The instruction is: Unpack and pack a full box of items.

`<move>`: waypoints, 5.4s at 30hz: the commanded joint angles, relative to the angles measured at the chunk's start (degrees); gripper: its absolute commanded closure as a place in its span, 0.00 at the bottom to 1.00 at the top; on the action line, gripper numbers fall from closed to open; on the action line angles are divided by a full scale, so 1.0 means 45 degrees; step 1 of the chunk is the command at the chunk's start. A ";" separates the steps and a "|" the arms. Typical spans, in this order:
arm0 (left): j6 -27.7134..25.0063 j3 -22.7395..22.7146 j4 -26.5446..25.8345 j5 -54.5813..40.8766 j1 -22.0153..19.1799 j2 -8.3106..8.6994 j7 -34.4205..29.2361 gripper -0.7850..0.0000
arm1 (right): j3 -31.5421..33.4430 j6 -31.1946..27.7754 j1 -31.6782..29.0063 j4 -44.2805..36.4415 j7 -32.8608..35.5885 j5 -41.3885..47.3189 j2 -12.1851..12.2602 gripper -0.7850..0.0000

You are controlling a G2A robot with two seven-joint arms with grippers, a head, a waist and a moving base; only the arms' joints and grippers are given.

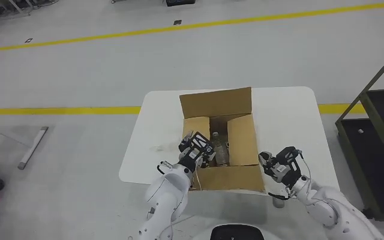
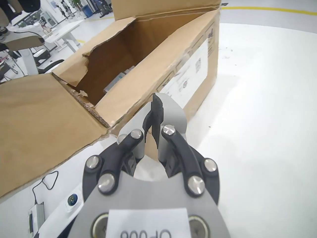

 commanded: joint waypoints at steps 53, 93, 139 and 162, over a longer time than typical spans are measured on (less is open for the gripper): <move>0.4105 0.0708 0.1942 0.0154 -0.1752 -0.0680 -0.2879 0.00 | 0.0475 -0.0209 0.0826 -0.1615 0.1269 0.0248 0.0032 1.00; 0.5064 -0.2289 0.3197 0.3303 -0.1625 -0.0308 -0.1673 0.00 | -0.0694 0.1015 0.1858 -0.0708 0.1665 0.0173 -0.0232 1.00; 0.2796 0.0692 0.1890 -0.9271 -0.1079 -0.0909 -0.1219 0.00 | 0.2051 0.1453 -0.1225 -0.0949 -0.0361 0.0030 -0.0071 1.00; 0.4902 0.1134 0.7397 -1.5261 -0.3303 -0.1489 -0.0886 0.00 | 0.0574 0.1100 -0.0267 0.0051 -0.0085 -0.0335 -0.0286 1.00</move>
